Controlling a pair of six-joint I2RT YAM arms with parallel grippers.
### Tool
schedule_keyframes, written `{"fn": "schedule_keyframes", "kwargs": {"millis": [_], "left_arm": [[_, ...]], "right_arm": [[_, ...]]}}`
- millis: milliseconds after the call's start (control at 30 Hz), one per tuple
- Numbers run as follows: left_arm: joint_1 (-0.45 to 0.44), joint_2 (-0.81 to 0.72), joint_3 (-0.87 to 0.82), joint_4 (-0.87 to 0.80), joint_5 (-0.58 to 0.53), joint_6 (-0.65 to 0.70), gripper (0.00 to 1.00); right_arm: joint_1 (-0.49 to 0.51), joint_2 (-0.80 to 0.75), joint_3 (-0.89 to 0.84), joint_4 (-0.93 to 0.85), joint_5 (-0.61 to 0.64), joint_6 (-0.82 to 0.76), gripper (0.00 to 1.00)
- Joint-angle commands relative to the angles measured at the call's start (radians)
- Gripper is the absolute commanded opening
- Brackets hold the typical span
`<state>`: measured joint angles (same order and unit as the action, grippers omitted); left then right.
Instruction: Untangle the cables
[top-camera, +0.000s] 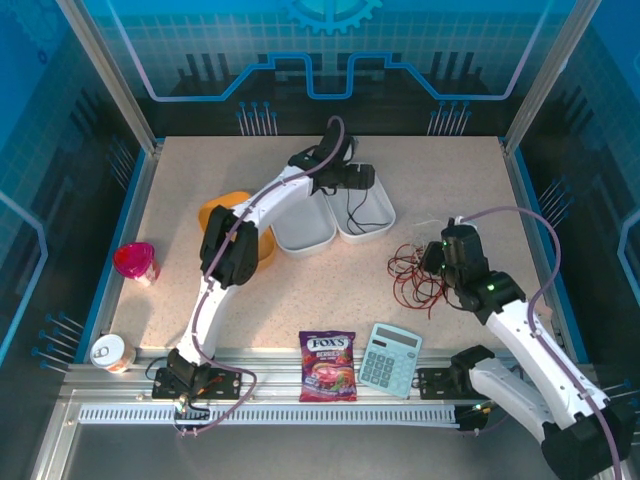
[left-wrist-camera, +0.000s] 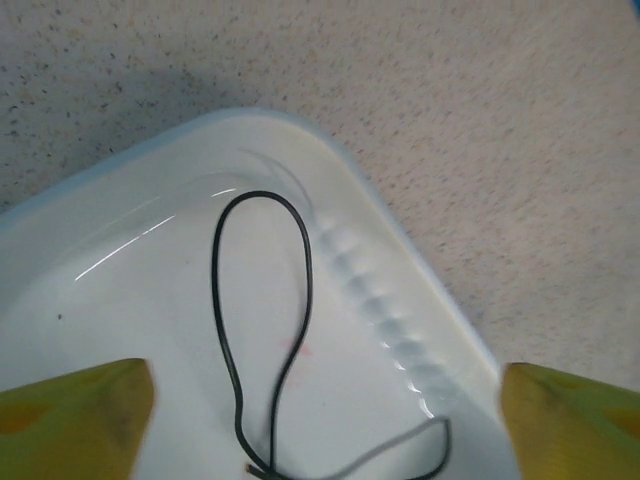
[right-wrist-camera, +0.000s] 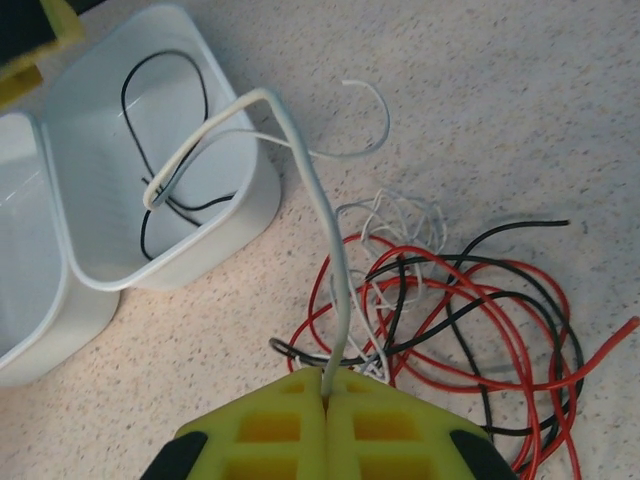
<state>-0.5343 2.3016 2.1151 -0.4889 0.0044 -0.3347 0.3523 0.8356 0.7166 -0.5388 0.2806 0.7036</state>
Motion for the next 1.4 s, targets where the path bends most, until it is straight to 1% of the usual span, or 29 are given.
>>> {"fn": "schedule_keyframes", "kwargs": {"millis": [0, 100, 267, 433, 567, 600, 633, 667, 700, 767, 967, 1000, 1067, 1200, 1300, 1367], "left_arm": [[-0.005, -0.157, -0.055, 0.041, 0.041, -0.002, 0.99], [-0.005, -0.251, -0.15, 0.079, 0.027, -0.001, 0.99], [-0.005, -0.441, -0.402, 0.218, 0.002, -0.04, 0.99], [-0.005, -0.627, -0.648, 0.357, -0.001, -0.085, 0.99], [-0.007, -0.736, -0.785, 0.418, -0.004, -0.104, 0.99], [-0.006, -0.755, -0.808, 0.427, -0.004, -0.109, 0.99], [-0.007, -0.774, -0.83, 0.438, -0.003, -0.116, 0.99], [-0.008, -0.791, -0.853, 0.451, 0.001, -0.121, 0.99], [-0.011, -0.802, -0.873, 0.461, 0.003, -0.124, 0.99], [-0.022, -0.827, -0.914, 0.481, 0.002, -0.126, 0.99], [-0.047, -0.844, -1.009, 0.532, 0.005, -0.123, 0.99], [-0.048, -0.845, -1.018, 0.533, 0.008, -0.125, 0.99], [-0.05, -0.851, -1.045, 0.546, 0.026, -0.124, 0.99], [-0.061, -0.887, -1.131, 0.604, 0.052, -0.118, 0.99], [-0.072, -0.923, -1.181, 0.64, 0.051, -0.107, 0.99], [-0.072, -0.937, -1.197, 0.65, 0.056, -0.1, 0.99]], "right_arm": [[0.005, 0.044, 0.078, -0.09, -0.071, 0.011, 0.0], [0.041, 0.094, 0.127, -0.155, -0.086, 0.011, 0.0], [0.146, 0.193, 0.204, -0.243, -0.072, 0.013, 0.0], [0.217, 0.279, 0.21, -0.267, -0.1, 0.038, 0.0], [0.252, 0.342, 0.195, -0.256, -0.137, 0.052, 0.03], [0.255, 0.354, 0.19, -0.251, -0.143, 0.054, 0.05], [0.258, 0.365, 0.186, -0.244, -0.152, 0.053, 0.09], [0.26, 0.377, 0.182, -0.239, -0.157, 0.053, 0.15], [0.261, 0.386, 0.182, -0.237, -0.16, 0.052, 0.19], [0.261, 0.402, 0.185, -0.234, -0.161, 0.042, 0.25], [0.26, 0.414, 0.226, -0.221, -0.164, 0.007, 0.48], [0.26, 0.414, 0.234, -0.219, -0.166, 0.001, 0.5], [0.255, 0.409, 0.26, -0.225, -0.161, -0.013, 0.51], [0.228, 0.363, 0.292, -0.235, -0.134, -0.024, 0.5], [0.177, 0.305, 0.296, -0.217, -0.136, -0.041, 0.49], [0.124, 0.272, 0.286, -0.193, -0.148, -0.044, 0.46]]}}
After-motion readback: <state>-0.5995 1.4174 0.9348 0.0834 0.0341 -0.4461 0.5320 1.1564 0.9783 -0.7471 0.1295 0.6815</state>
